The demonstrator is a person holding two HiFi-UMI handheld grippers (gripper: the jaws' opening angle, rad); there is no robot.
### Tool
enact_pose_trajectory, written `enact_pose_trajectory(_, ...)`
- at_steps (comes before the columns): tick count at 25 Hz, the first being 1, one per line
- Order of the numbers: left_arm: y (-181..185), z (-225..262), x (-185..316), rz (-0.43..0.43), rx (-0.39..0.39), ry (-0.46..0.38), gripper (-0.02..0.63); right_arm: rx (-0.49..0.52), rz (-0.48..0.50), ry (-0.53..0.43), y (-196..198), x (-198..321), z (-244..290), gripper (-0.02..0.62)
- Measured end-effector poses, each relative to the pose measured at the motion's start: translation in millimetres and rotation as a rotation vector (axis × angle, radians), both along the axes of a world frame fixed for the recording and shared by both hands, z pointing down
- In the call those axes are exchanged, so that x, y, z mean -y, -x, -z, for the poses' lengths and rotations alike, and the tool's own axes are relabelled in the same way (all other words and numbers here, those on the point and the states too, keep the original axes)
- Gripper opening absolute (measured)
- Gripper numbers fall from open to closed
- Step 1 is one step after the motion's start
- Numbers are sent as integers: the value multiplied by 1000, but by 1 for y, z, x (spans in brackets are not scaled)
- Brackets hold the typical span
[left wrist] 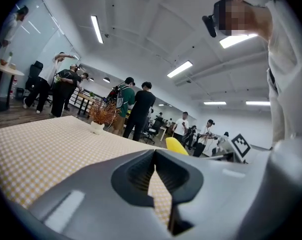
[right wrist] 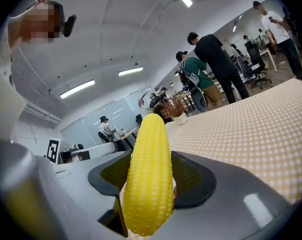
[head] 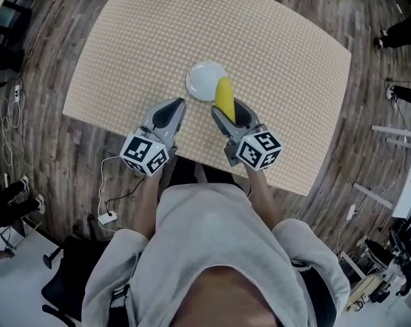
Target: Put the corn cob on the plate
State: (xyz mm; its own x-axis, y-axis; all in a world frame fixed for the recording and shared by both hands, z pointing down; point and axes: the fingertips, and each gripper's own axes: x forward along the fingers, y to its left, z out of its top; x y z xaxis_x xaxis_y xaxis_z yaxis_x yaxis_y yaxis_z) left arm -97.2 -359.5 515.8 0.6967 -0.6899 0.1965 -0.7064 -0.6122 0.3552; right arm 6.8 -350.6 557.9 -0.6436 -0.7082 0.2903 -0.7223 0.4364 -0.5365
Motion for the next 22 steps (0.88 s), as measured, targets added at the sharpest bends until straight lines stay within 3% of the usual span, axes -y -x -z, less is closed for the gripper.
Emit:
enact_pose_trajectory(11,-5,-55,4,-32,-13,95,8,-10,6,97,5,3,-58,256)
enact_pose_trajectory(22,16,-57,7,1,2,108,8,-97,30,96,10,44,-91,256)
